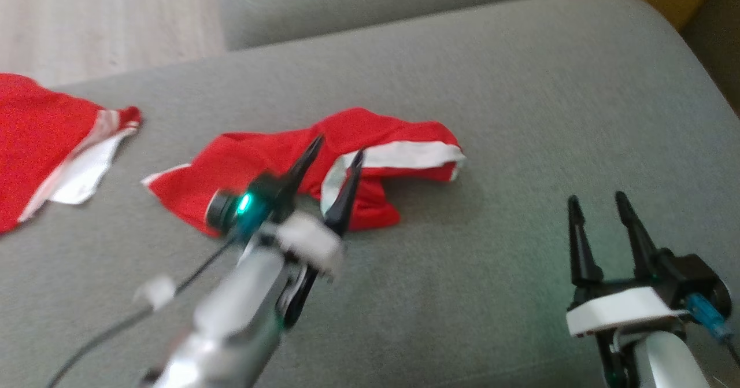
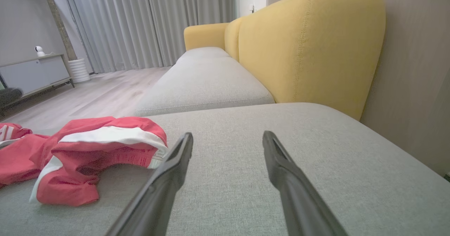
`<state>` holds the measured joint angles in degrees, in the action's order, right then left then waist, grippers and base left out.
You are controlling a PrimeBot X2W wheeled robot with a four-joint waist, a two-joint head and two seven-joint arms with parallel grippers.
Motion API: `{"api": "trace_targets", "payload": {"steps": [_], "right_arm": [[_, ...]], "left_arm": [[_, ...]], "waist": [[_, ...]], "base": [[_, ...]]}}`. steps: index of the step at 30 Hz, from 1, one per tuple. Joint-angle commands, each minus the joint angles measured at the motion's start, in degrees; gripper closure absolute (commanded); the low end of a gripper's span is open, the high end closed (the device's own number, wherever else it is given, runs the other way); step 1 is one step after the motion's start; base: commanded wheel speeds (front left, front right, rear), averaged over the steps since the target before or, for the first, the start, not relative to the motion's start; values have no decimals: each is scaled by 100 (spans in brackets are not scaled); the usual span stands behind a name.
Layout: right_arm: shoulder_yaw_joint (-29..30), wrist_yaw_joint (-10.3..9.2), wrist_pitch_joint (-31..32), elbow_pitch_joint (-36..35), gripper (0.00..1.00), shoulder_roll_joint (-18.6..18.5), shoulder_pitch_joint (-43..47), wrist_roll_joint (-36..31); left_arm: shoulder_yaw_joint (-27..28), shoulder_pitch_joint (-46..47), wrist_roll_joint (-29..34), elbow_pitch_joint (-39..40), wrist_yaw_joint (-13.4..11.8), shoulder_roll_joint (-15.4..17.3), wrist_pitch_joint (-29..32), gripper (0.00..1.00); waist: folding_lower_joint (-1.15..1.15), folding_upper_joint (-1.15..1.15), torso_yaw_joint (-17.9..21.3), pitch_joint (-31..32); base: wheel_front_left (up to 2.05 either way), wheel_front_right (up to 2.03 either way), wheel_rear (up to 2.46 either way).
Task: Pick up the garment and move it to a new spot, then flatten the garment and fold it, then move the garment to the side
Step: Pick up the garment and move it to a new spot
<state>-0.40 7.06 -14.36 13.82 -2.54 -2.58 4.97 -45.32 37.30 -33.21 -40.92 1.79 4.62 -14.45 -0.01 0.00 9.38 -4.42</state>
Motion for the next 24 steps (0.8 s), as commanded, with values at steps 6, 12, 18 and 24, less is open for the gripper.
{"api": "trace_targets", "payload": {"steps": [6, 12, 18, 24], "right_arm": [[102, 43, -63, -182, 0, -33, 145, -1], [123, 43, -63, -213, 0, -33, 348, 69], [110, 43, -63, -247, 0, -33, 591, 186], [105, 43, -63, -253, 0, -33, 751, 279]], "left_arm": [[820, -1009, 97, 909, -362, 436, -54, 0], [1387, -2178, 287, 1780, -654, 634, -54, 0], [1897, -3151, 425, 2419, -840, 687, -54, 0], [2429, -3870, 588, 2851, -891, 642, -54, 0]], "waist": [[1, 0, -501, 577], [1, 0, -685, 774], [1, 0, -817, 903], [1, 0, -887, 1001]], "base": [[0, 0, 0], [0, 0, 0], [0, 0, 0], [0, 0, 0]]}}
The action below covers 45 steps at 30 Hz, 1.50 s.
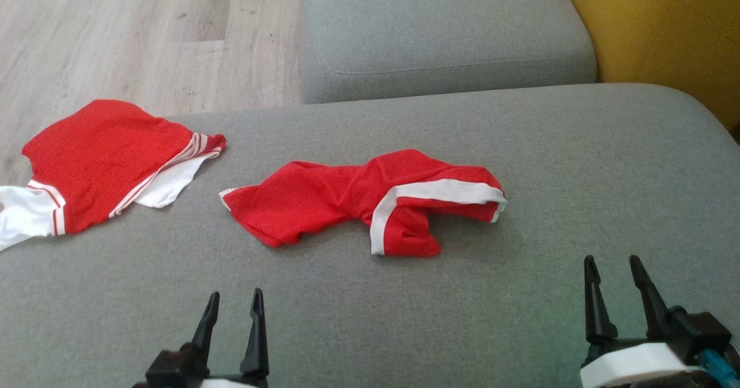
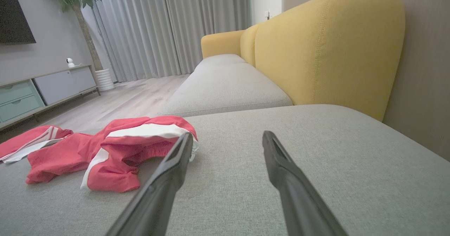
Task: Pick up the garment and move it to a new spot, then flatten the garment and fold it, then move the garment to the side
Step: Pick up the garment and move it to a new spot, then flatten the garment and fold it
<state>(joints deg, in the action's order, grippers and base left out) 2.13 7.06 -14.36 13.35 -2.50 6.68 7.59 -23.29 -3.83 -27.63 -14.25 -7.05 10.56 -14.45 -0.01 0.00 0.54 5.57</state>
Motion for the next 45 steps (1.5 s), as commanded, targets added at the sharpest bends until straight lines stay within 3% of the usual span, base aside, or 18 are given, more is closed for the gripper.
{"api": "trace_targets", "payload": {"steps": [1, 30, 37, 45], "right_arm": [[-146, 43, -63, -205, 0, -38, -166, 27], [-191, 43, -63, -83, 0, -38, -256, -15], [-297, 43, -63, -114, 0, -38, -375, -70], [-559, 43, -63, -167, 0, -38, -792, -111]], "left_arm": [[264, 184, 62, 218, 4, 40, -54, 0], [611, 4, 412, 205, 237, -231, -54, 0], [226, 444, 589, 19, 425, -341, 41, 0], [-279, 1522, 764, -733, 760, -557, 265, 0]], "waist": [[1, 0, -9, 8], [1, 0, -50, -141], [1, 0, 102, -403], [1, 0, 602, -1015]], "base": [[0, 0, 0], [0, 0, 0], [0, 0, 0], [0, 0, 0]]}}
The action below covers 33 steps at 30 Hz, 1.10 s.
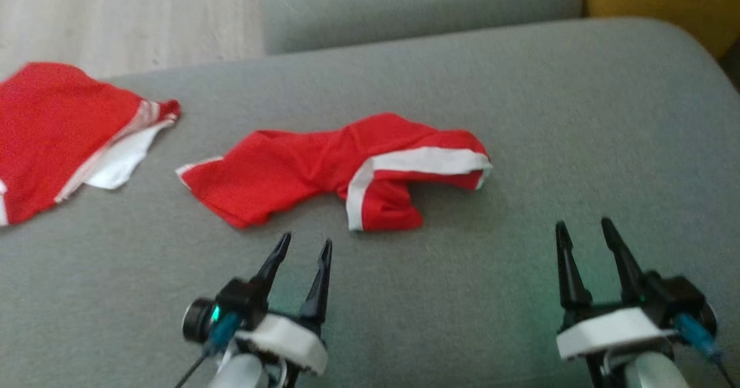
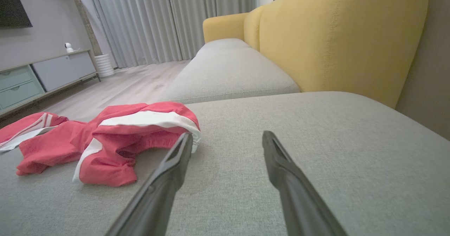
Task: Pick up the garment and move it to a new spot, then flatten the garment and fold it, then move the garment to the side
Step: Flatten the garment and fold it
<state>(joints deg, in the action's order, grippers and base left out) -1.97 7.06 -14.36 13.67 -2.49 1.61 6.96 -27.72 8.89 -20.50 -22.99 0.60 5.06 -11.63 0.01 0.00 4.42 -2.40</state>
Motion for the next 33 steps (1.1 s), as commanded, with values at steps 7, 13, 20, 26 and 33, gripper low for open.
{"api": "trace_targets", "payload": {"steps": [7, 13, 20, 26, 33], "right_arm": [[-320, 43, -63, -222, 0, -39, -641, 23], [-338, 43, -63, -200, 0, -39, -708, 87], [-332, 43, -63, -201, 0, -39, -678, 130], [-177, 43, -63, -177, 0, -39, -522, 116], [-94, 43, -63, -118, 0, -39, -295, 125]], "left_arm": [[11, 1071, 4, -874, 161, -114, 99, 0], [72, 1465, -103, -1616, 178, -140, 11, 0], [149, 1729, -152, -2073, 223, -122, -191, 100], [165, 1650, -81, -1934, 228, -80, -309, 100], [36, 1195, 275, -1197, 95, 314, -333, 100]], "waist": [[-1, 0, 754, -725], [-1, 0, 1058, -889], [-1, 0, 1205, -832], [-1, 0, 1016, -597], [-1, 0, 497, -110]], "base": [[0, 0, 0], [0, 0, 0], [0, 0, 0], [0, 0, 0], [0, 0, 0]]}}
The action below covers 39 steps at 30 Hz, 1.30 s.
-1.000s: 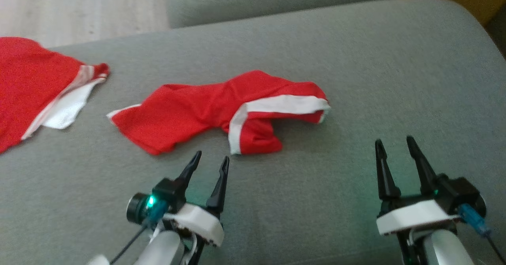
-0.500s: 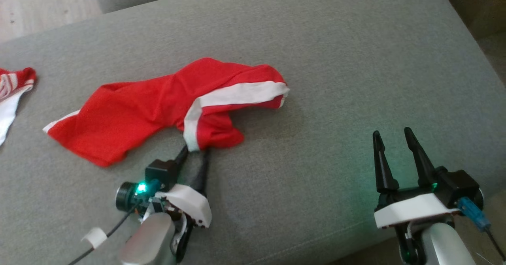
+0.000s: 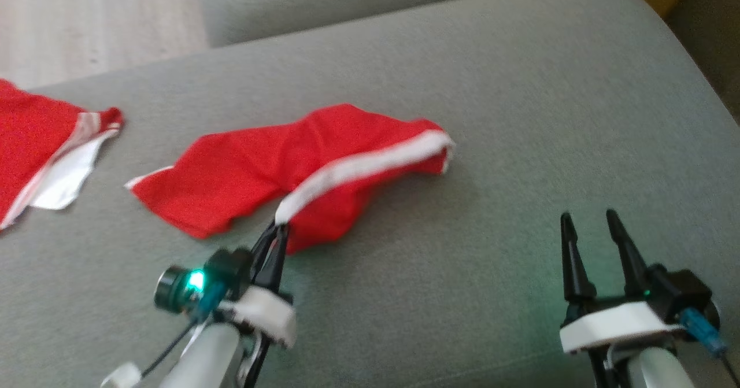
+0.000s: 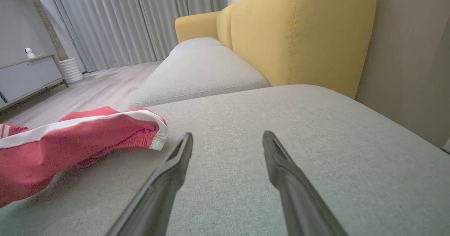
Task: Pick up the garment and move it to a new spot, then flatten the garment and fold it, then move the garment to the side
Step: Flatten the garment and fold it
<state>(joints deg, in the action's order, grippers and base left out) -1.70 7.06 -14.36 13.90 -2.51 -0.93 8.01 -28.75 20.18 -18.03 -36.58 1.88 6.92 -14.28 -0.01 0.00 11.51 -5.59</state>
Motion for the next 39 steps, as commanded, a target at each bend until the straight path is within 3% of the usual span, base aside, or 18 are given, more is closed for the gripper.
{"api": "trace_targets", "payload": {"steps": [1, 7, 12, 13, 18, 23, 24, 26, 27, 28, 39], "right_arm": [[-120, 43, -63, -135, 0, -37, -12, 27], [-96, 43, -63, -91, 0, -37, 148, 69], [-101, 43, -63, -52, 0, -37, 240, 61], [-82, 43, -63, -42, 0, -37, 249, 39], [-46, 43, -63, -10, 0, -37, 196, -23], [-21, 43, -63, 31, 0, -37, 154, -43], [-17, 43, -63, 40, 0, -37, 153, -47], [-9, 43, -63, 58, 0, -37, 155, -51], [-3, 43, -63, 70, 0, -37, 157, -53], [3, 43, -63, 81, 0, -37, 158, -57], [125, 43, -63, 83, 0, -37, 255, -42]], "left_arm": [[125, -31, 64, 305, -63, 215, -66, 100], [150, -614, 215, 1142, -312, 874, 351, 100], [183, -1055, 270, 1426, -556, 1198, 679, 100], [216, -1134, 349, 1434, -740, 1271, 699, 100], [433, -1205, 475, 1295, -1313, 1322, 504, 100], [601, -1265, 427, 1100, -1651, 1234, 310, 98], [603, -1277, 414, 1057, -1664, 1213, 285, 80], [627, -1302, 335, 980, -1655, 1145, 228, 58], [645, -1317, 289, 952, -1648, 1106, 194, 15], [670, -1332, 241, 933, -1644, 1070, 157, 0], [1027, -1610, -84, 1157, -1656, 960, -49, 0]], "waist": [[1, 0, -275, 273], [1, 0, -534, 554], [1, 0, -589, 563], [1, 0, -590, 514], [1, 0, -570, 374], [1, 0, -570, 339], [1, 0, -575, 343], [1, 0, -588, 364], [1, 0, -597, 382], [1, 0, -609, 401], [1, 0, -889, 650]], "base": [[0, 0, 0], [0, 0, 0], [0, 0, 0], [0, 0, 0], [0, 0, 0], [0, 0, 0], [0, 0, 0], [0, 0, 0], [0, 0, 0], [0, 0, 0], [0, 0, 0]]}}
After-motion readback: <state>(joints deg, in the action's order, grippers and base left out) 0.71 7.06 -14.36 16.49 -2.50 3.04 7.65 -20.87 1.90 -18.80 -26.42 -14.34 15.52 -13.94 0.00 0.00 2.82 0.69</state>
